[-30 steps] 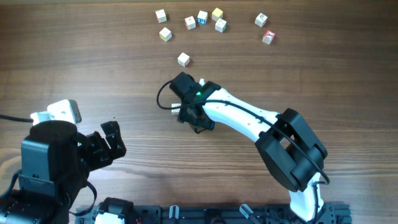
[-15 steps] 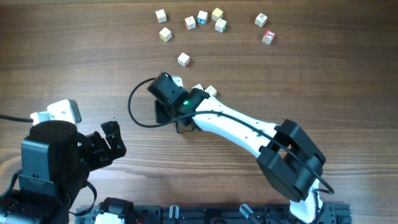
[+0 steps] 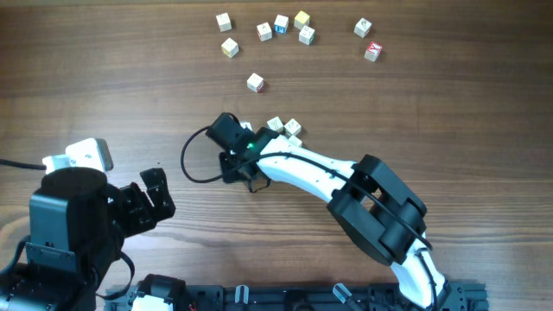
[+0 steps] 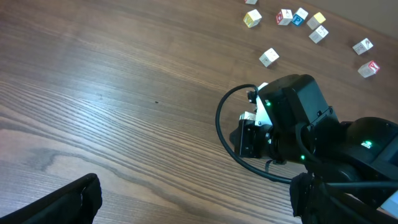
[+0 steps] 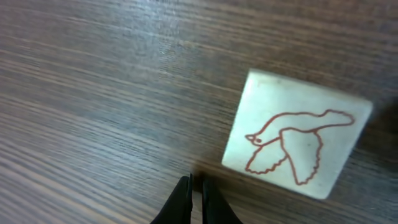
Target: Form a circle
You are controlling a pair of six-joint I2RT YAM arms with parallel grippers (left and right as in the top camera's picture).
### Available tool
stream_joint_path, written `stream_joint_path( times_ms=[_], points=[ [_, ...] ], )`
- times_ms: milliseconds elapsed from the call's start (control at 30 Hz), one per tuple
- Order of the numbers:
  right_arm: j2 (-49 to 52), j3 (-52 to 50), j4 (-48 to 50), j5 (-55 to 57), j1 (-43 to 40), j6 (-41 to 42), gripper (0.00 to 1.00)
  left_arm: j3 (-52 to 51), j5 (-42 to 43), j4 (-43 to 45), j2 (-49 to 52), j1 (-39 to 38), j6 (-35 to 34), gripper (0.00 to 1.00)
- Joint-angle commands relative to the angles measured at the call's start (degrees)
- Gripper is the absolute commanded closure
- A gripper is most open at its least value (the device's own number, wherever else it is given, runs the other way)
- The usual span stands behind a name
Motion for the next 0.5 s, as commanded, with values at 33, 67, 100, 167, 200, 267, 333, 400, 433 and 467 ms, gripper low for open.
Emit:
stream_joint_path(
  times_ms=[33,67,100,167,200,267,333,400,433,467],
  points=[
    [0.55,0.81,-0.46,4.74,-0.92,0.50,0.92,-0.04,-0.74,0.13,-0.07,0.37,-0.33,0.00],
    [0.55,0.81,-0.22,4.74,-1.25,0.50,0.92,-0.04,-0.74,0.13,-0.07,0.39,-0.33,0.00],
    [0.55,0.81,-0.02,4.74,-1.75,0.50,0.93,-0.04,-0.74,0.13,-0.07,0.39,-0.33,0.00],
    [0.55,0.81,0.44,4.98,-2.54,0.70,0.95,-0.04,-0.74,0.13,-0.07,0.39,-0.33,0.00],
    [0.55,0.81,0.76,5.27,-2.86,0.90,0.95,-0.04,-0.74,0.13,-0.07,0.39,-0.33,0.00],
    [0.55,0.81,1.75,5.60,-3.48,0.90,0.95,-0.04,-0.74,0.13,-0.07,0.39,-0.33,0.00],
    [0.55,0.81,2.84,5.64,-3.69,0.87,0.95,-0.04,-0.74,0.13,-0.07,0.37,-0.33,0.00],
    [0.55,0.81,3.17,5.77,-3.67,0.87,0.95,-0.04,-0.74,0.13,-0.07,0.39,-0.33,0.00],
    [0.55,0.81,3.17,5.70,-3.67,0.87,0.95,-0.04,-0.74,0.13,-0.07,0.37,-0.33,0.00],
    [0.55,0.81,3.13,5.01,-3.65,0.87,0.95,-0.04,-0.74,0.13,-0.07,0.39,-0.33,0.00]
  ],
)
